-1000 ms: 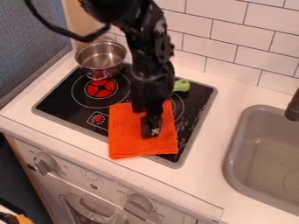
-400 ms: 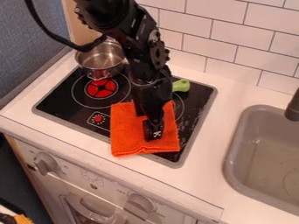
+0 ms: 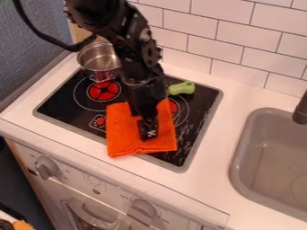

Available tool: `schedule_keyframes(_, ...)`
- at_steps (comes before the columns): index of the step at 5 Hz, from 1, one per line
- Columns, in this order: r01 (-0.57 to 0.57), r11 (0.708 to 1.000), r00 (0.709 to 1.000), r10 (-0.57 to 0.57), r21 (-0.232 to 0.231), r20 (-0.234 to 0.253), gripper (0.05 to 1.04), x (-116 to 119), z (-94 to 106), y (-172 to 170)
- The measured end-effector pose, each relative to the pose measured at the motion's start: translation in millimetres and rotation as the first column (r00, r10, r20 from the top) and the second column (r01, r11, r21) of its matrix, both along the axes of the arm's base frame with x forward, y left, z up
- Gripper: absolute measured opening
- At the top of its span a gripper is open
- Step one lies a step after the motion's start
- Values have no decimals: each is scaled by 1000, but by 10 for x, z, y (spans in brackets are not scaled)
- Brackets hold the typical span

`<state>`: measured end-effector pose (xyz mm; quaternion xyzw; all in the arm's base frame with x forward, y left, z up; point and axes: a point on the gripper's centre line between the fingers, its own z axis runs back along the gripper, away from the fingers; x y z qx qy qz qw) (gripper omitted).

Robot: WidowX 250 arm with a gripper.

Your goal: Moved the orange cloth to the left side

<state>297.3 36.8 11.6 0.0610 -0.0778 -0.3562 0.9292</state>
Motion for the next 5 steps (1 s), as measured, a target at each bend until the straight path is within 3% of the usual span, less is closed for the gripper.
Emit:
schedule_keyframes(3,-120,993,993,119,25,4,1000,27,72,663)
schedule_keyframes(5,-164,986,986,164,37,-4,1000,-7,81,899)
